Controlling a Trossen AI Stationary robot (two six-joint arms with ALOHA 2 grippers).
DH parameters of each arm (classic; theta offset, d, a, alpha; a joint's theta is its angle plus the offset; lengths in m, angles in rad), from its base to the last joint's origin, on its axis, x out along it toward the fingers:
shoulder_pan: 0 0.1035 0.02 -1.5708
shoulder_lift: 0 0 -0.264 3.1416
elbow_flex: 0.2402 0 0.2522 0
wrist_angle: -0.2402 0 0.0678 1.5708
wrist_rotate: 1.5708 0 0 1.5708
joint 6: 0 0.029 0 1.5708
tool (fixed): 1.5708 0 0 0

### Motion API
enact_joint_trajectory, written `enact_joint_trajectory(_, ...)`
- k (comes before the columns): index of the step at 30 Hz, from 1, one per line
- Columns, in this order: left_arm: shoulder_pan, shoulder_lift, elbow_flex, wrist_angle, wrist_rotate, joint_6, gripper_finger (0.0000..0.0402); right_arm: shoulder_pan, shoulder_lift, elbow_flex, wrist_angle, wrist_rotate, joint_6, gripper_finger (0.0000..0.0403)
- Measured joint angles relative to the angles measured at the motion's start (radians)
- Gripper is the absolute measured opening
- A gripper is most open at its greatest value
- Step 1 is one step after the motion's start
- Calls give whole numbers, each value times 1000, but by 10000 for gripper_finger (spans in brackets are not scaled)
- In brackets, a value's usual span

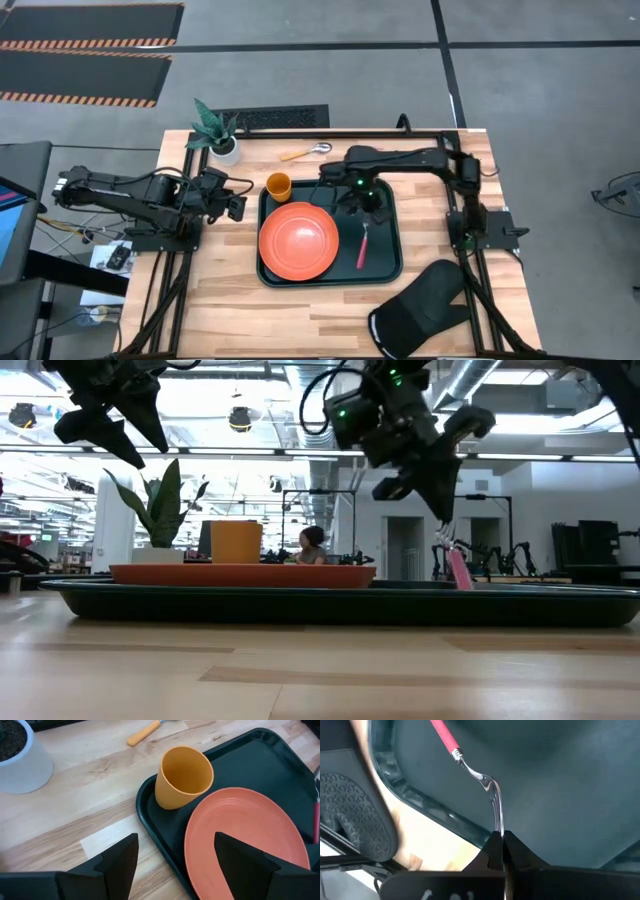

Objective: Pick and place plate/cup/fork/spoon on tray
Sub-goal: Put the pink fork on the black tray to the right of the orange plate

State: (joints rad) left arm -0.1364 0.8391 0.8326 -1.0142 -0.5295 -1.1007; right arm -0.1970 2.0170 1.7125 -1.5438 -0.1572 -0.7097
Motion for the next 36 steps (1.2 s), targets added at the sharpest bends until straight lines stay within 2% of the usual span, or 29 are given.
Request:
enact_joint_trajectory(6, 0, 0, 0, 0, 0, 8, 247, -8, 85, 27, 2, 11, -29, 8)
enact_joint_trajectory(10, 0, 0, 0, 0, -1, 8, 247, -3, 132, 28, 9, 65, -55, 21)
enact_joint_trajectory(19, 0, 0, 0, 0, -1, 9, 247, 6, 149, 28, 65, 104, -36, 16)
enact_joint_trajectory(31, 0, 0, 0, 0, -1, 9, 247, -2, 141, 27, 67, 107, -37, 122)
enact_joint_trajectory(36, 0, 0, 0, 1, -2, 8, 247, -8, 141, 50, 61, 79, 129, 165)
